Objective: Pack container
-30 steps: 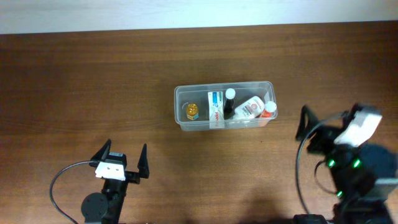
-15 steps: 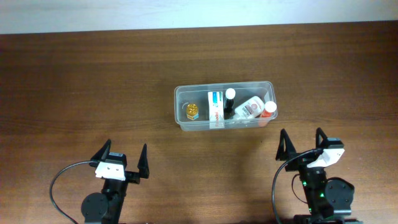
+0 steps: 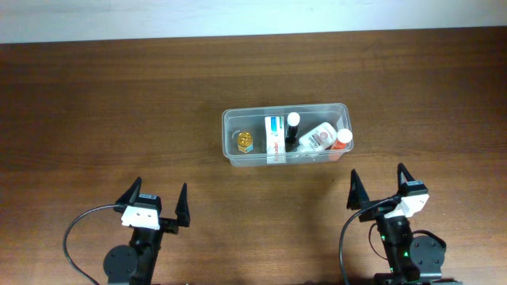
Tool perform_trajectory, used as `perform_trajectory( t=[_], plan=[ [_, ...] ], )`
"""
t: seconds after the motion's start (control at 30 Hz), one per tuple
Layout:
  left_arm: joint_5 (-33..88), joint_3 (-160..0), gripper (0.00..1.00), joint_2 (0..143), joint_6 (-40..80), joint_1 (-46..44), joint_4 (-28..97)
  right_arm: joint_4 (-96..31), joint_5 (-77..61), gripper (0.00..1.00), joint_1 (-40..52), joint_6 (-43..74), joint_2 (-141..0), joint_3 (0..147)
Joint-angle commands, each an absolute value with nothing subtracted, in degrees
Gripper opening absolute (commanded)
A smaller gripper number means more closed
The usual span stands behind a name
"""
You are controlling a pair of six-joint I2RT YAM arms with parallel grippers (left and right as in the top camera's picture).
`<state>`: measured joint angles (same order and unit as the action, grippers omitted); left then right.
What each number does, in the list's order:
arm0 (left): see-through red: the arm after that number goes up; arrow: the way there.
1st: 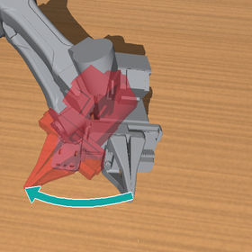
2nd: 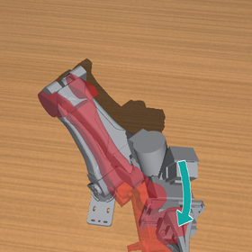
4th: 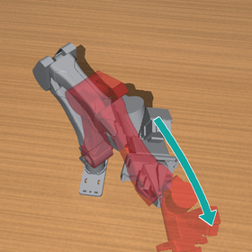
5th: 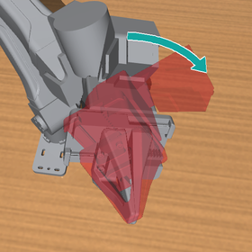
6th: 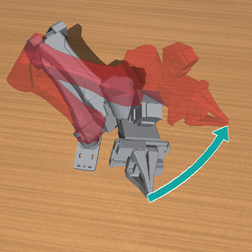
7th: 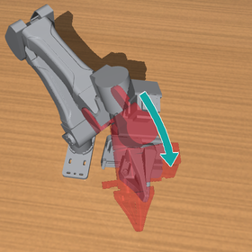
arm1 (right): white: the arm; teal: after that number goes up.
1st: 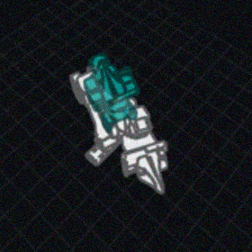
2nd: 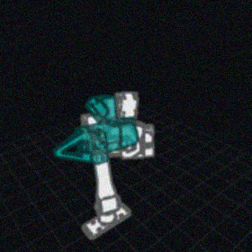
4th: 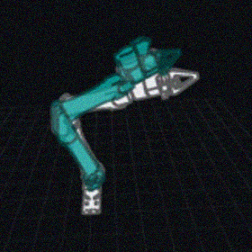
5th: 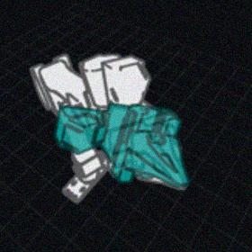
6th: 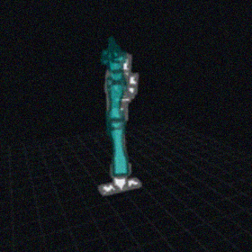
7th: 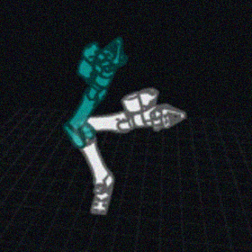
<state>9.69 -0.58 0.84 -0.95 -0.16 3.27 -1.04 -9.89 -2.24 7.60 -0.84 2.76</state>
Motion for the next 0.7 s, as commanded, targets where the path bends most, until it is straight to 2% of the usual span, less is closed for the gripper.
perform_trajectory(
  t=[0.0, 0.27, 0.67],
  plan=[
    [10.72, -0.58, 0.99, 0.30, -1.78, 0.27, 3.68, -1.69, -11.35, 0.98, -1.78, 4.45, -0.19, 2.13],
    [10.72, -0.58, 0.99, 0.30, -1.78, 0.27, 3.68, -7.70, -10.50, 0.98, -1.78, 4.45, -0.19, 2.13],
    [10.72, -0.58, 0.99, 0.30, -1.78, 0.27, 3.68, -7.68, -10.35, 0.98, -1.89, 0.23, -0.19, 2.13]
  ],
)
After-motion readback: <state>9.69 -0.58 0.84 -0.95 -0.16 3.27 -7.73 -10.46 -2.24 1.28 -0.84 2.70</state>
